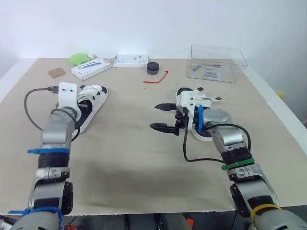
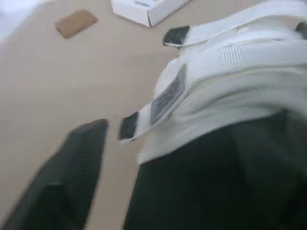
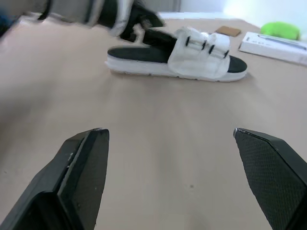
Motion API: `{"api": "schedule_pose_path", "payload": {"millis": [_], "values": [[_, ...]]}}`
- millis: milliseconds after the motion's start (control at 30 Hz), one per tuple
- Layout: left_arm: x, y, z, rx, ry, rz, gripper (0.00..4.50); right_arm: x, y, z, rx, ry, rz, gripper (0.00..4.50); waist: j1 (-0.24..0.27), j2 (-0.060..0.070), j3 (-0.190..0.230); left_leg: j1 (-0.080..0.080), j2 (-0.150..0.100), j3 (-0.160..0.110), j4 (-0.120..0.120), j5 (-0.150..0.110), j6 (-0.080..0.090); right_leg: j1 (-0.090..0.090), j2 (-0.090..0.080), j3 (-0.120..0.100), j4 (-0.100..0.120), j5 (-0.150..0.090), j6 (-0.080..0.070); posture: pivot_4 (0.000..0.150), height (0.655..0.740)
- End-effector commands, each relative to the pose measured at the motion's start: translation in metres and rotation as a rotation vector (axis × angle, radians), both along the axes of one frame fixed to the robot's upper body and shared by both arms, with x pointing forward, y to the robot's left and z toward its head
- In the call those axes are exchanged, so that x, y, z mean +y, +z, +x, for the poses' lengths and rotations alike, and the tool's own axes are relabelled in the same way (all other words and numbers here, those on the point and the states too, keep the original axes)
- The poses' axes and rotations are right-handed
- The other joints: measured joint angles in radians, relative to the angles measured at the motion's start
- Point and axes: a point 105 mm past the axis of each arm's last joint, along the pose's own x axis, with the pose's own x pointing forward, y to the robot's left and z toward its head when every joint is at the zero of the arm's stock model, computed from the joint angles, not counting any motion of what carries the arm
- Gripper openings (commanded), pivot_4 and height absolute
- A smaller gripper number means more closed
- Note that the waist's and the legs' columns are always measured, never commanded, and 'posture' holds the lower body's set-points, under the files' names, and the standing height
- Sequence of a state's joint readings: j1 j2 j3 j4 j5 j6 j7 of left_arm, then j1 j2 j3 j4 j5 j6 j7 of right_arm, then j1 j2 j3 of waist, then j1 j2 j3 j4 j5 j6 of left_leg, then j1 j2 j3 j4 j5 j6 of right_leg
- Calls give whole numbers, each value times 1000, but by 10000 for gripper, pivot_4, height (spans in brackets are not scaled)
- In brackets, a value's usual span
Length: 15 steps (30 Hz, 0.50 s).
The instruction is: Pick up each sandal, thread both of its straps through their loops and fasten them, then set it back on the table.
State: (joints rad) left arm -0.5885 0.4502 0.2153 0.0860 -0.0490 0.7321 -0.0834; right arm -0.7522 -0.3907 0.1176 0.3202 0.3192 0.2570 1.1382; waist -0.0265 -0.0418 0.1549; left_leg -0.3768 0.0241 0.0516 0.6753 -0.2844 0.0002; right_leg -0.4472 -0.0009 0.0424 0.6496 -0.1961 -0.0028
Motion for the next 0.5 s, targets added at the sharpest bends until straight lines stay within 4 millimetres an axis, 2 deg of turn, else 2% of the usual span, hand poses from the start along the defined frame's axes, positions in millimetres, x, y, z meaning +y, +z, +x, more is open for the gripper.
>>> {"api": "schedule_pose_path", "payload": {"millis": [33,133,233,267,400,500], "values": [[7,25,-26,-87,2,46,43635,-2,24,-3,-20,7,75,45000,2,0,0,0,0,0,0,0,0,0,0,0,0,0,0,1500,7400],[7,32,-41,-133,-24,46,43635,-2,24,-4,-24,14,72,45000,3,0,0,0,0,-1,0,1,-1,0,0,-1,0,0,0,1500,7400],[-25,51,-62,-272,-265,24,43635,-8,22,-10,-110,53,7,45000,4,0,0,1,0,-1,0,1,-1,1,0,-1,0,0,0,1500,7400],[-35,52,-68,-285,-333,12,43635,-12,19,-12,-122,59,-7,45000,4,0,0,1,0,-1,0,1,-1,1,0,-1,0,0,0,1500,7400],[-62,22,-95,-171,-575,59,43635,-42,4,-26,-165,30,-44,45000,6,0,0,2,0,0,-1,0,0,4,-1,-2,-4,0,0,1500,7400],[-74,9,-109,-128,-708,-7,43635,-59,-9,-36,-167,-8,-65,45000,6,0,0,3,-1,0,-1,-1,1,4,-1,-1,-4,-2,1,1500,7400]]}}
